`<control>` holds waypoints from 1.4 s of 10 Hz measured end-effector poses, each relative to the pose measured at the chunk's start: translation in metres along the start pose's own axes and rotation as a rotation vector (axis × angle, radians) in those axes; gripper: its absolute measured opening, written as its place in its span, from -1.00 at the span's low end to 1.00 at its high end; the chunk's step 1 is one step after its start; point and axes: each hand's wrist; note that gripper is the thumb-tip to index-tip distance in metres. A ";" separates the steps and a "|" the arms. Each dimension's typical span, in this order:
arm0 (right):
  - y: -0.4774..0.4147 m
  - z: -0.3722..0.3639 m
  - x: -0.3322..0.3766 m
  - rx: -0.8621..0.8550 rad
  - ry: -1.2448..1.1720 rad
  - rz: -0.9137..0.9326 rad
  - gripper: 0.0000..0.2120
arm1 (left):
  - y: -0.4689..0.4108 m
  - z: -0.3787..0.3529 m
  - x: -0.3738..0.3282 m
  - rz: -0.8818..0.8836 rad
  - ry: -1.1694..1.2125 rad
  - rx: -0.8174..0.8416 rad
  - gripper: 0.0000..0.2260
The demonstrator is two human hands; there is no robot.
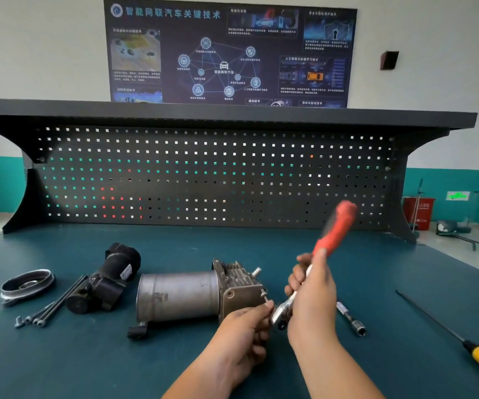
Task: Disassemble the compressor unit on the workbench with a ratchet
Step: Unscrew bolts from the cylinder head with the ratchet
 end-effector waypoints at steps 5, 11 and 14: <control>0.018 -0.003 -0.015 0.391 0.292 0.323 -0.69 | -0.006 0.002 0.004 -0.124 -0.034 -0.025 -0.71; -0.012 0.011 0.001 -0.134 -0.350 -0.203 -0.61 | 0.001 -0.004 -0.002 -0.255 -0.477 -0.188 -0.69; -0.019 0.018 0.003 -0.219 -0.432 -0.322 -0.58 | -0.002 0.004 -0.030 -0.999 -1.488 -0.387 -0.70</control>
Point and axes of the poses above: each hand's wrist, its own y-axis away from the middle knuckle, its own z-axis out of the back of the hand, x = y × z, and after that the axes turned 3 degrees about x, right-handed
